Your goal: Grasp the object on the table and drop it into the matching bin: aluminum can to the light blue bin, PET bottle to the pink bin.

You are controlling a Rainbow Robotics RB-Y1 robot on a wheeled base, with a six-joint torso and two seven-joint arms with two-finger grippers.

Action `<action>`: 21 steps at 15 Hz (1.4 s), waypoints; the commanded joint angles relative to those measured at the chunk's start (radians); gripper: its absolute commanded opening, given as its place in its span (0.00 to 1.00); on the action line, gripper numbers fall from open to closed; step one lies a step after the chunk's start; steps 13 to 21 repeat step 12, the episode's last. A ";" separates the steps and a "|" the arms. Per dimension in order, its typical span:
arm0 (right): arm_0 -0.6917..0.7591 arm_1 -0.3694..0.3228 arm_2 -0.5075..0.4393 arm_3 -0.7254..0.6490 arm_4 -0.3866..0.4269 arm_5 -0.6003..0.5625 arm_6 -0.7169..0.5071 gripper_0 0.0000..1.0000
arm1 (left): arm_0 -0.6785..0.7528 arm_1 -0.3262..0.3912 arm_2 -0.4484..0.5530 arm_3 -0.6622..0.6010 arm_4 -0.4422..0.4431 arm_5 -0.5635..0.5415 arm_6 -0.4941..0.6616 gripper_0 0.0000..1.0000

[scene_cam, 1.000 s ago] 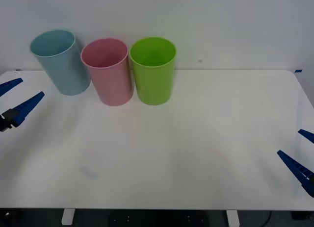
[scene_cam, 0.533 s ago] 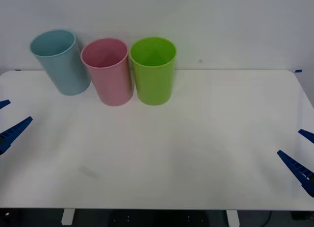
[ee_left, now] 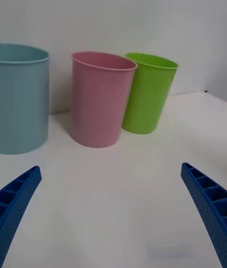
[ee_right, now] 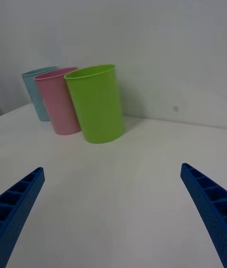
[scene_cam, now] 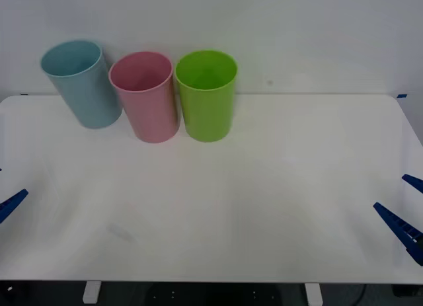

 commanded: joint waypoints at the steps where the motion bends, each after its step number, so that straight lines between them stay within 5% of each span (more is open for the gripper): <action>1: 0.000 0.000 0.000 0.000 0.000 0.000 0.000 1.00 | 0.037 0.003 0.000 0.000 0.021 -0.012 -0.013 1.00; 21: 0.000 0.000 0.000 0.000 0.000 0.000 0.000 1.00 | 0.068 0.001 -0.020 0.000 0.029 -0.008 -0.017 1.00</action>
